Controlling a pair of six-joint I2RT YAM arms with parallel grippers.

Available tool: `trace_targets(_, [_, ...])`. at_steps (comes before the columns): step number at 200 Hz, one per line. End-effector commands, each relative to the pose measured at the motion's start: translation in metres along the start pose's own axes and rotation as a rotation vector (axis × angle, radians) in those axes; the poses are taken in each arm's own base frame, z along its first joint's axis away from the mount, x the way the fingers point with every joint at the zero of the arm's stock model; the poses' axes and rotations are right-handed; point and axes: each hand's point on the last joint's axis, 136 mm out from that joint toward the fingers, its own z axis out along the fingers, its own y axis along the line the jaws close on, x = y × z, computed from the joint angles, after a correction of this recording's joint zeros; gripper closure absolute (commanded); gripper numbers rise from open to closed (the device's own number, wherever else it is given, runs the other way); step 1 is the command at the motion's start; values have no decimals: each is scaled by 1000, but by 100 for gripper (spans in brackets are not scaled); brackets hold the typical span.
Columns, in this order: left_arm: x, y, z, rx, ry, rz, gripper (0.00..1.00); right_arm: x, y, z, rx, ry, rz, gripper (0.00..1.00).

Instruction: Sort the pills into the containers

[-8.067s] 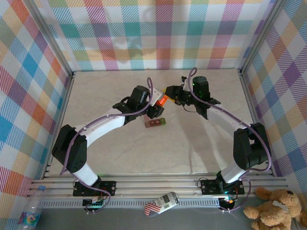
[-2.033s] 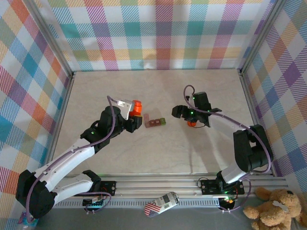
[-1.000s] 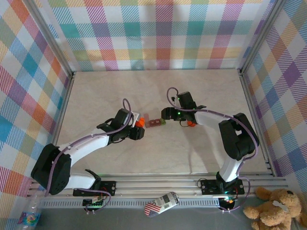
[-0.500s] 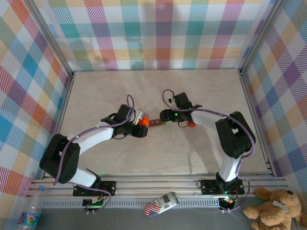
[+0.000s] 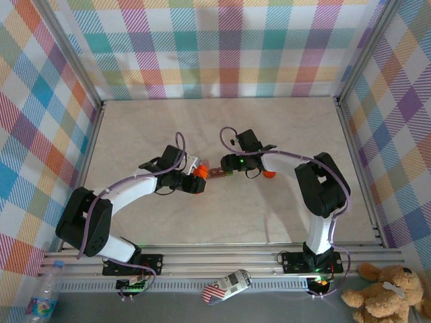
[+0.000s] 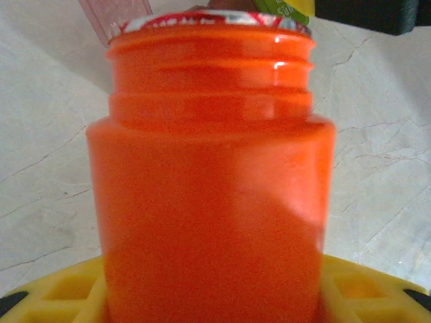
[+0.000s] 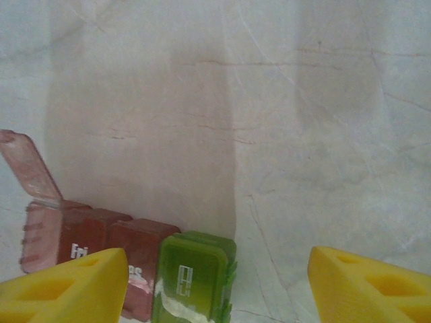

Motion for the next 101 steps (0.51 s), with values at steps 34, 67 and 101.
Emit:
trace_targets(34, [-2, -5, -1, 31, 41, -6, 100, 5, 2, 5, 17, 24, -42, 29])
trace_targets(67, [0, -5, 0, 32, 59, -12, 100, 11, 0, 9, 22, 38, -41, 30])
trace_targets(101, [2, -6, 1, 38, 80, -14, 100, 16, -2, 11, 29, 47, -34, 30])
